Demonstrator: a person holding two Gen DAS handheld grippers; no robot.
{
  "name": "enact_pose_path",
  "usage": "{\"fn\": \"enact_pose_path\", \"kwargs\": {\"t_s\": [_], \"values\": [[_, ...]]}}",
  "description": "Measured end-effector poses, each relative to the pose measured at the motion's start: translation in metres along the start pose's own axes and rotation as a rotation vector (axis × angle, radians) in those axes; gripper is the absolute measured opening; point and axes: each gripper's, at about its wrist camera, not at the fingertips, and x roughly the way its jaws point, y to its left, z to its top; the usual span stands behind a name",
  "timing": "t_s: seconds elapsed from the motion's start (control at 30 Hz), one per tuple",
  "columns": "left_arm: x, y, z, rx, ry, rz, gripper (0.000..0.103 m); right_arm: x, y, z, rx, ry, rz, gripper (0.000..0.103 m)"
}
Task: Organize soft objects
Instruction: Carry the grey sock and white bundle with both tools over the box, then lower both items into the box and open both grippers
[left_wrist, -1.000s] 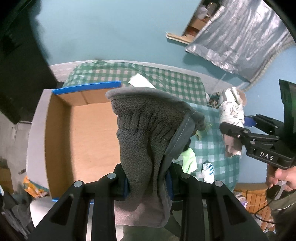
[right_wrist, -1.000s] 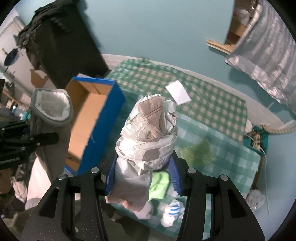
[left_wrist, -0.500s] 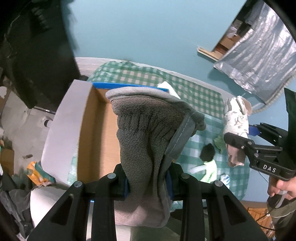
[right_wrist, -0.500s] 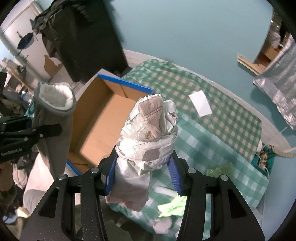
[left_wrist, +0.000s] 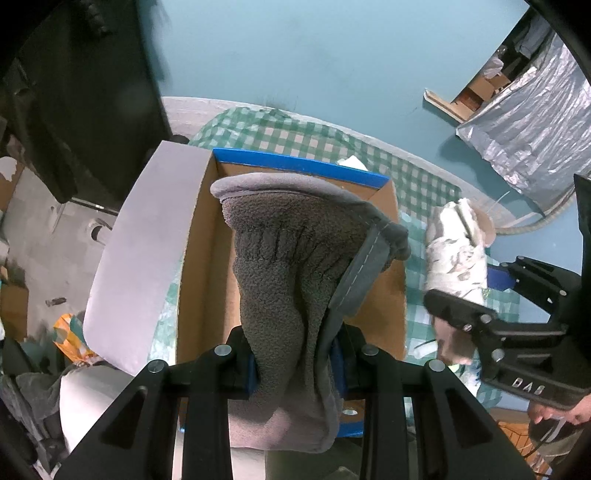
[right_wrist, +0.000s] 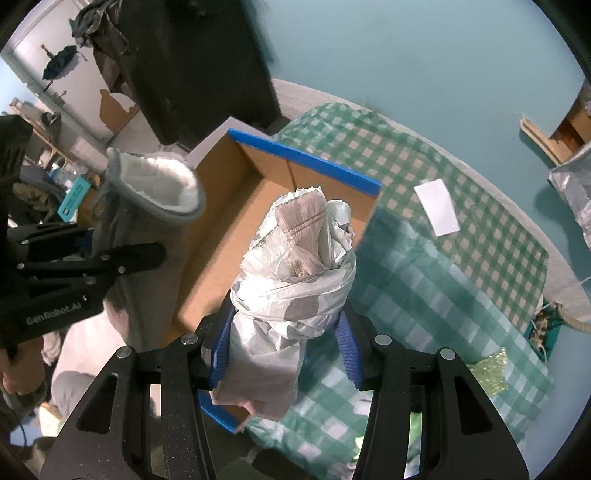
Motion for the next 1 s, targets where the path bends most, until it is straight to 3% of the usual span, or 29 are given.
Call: {"fn": "enact_pose_path", "kwargs": {"t_s": [0.17, 0.47, 0.53, 0.6, 0.7, 1.0], "values": [[0.014, 0.007, 0.003, -0.005, 0.017, 0.003, 0.032, 0.016, 0.008, 0.005, 0.003, 0.019, 0.009, 0.049], [0.032, 0.018, 0.0, -0.038, 0.063, 0.014, 0.056, 0.035, 0.014, 0.008, 0.02, 0.053, -0.002, 0.052], [0.031, 0.021, 0.0, -0.051, 0.063, 0.001, 0.062, 0.037, 0.016, 0.008, 0.021, 0.057, -0.013, 0.055], [0.031, 0.023, -0.001, -0.063, 0.064, -0.003, 0.063, 0.038, 0.016, 0.007, 0.025, 0.059, -0.023, 0.069], [0.03, 0.026, -0.003, -0.075, 0.066, -0.003, 0.066, 0.037, 0.016, 0.006, 0.025, 0.051, -0.031, 0.075], [0.014, 0.028, -0.007, -0.077, 0.026, 0.016, 0.071, 0.027, 0.007, 0.003, 0.06, 0.035, -0.021, 0.077]]}}
